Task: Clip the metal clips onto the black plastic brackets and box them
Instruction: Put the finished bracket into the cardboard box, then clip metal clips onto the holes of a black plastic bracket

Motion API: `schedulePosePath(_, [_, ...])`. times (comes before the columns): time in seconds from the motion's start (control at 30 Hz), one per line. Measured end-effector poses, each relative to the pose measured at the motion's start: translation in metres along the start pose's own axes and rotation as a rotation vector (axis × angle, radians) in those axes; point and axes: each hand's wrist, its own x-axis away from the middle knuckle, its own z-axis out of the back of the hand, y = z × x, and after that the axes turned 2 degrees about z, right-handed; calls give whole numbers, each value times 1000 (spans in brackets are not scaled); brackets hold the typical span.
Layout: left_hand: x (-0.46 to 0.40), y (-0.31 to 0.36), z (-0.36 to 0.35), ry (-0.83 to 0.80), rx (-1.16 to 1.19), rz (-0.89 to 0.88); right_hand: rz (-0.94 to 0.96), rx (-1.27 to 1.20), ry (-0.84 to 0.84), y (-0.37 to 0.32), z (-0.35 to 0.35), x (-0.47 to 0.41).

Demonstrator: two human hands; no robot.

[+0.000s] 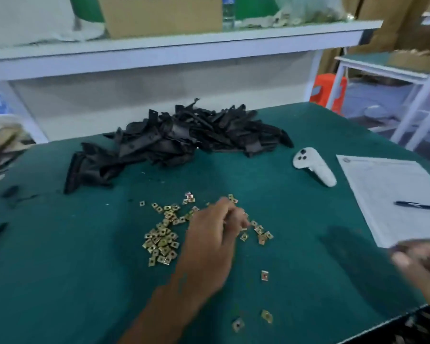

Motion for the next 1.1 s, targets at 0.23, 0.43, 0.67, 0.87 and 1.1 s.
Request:
schedulePosePath(0.23, [2,-98,77,373,-222,289,260,54,-396,-92,-125,-112])
schedulePosePath(0.43, [-2,-114,78,487,-8,463,262,150,-495,-113,-217,-202])
schedulePosePath(0.67, [-2,-117,78,509,14,471,208,395,-304,-162,-282,-317])
schedulePosePath(0.87, [-5,-121,79,498,8,450,141,497,-453,-166,-307,-349])
schedulePosePath(1.1, [-6,-123,79,491,-5,454,311,551,-352,-155,-310,-337])
